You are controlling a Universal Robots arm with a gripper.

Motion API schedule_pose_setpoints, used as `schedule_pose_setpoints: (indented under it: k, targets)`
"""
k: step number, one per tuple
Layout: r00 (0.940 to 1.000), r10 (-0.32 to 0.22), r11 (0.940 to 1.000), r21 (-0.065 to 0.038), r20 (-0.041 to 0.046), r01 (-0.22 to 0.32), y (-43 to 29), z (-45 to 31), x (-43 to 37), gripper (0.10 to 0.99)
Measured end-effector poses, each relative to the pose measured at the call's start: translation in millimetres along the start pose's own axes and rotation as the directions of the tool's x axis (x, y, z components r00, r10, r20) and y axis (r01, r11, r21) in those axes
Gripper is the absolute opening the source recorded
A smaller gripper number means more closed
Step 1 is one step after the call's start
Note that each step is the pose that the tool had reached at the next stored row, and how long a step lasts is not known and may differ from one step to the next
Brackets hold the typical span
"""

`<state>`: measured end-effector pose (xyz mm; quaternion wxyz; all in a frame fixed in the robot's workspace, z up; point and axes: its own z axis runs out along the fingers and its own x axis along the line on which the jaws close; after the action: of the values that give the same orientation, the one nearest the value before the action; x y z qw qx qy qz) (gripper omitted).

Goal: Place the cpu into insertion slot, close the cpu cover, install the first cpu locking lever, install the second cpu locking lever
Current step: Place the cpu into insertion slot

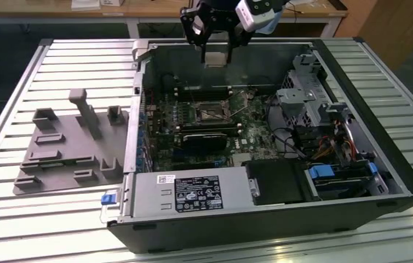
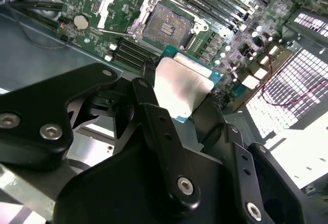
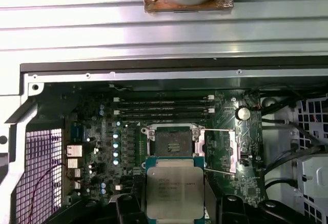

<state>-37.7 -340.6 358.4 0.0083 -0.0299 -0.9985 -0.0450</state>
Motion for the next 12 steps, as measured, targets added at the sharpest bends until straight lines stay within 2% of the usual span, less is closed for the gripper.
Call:
schedule_pose_setpoints:
  k: [3, 6, 9, 12]
  targets:
    - [0.9986, 0.053, 0.9986, -0.001, 0.0047, -0.053, -0.3, 3.5, -0.1, 0.537]
    - [0.9942, 0.107, 0.9942, -0.003, 0.0095, -0.107, -0.6, 6.9, -0.1, 0.537]
    - [0.9868, 0.162, 0.9869, -0.004, 0.0143, -0.162, -1.0, 10.7, -0.2, 0.537]
    - [0.9765, 0.215, 0.9767, -0.006, 0.0188, -0.215, -1.3, 14.3, -0.3, 0.537]
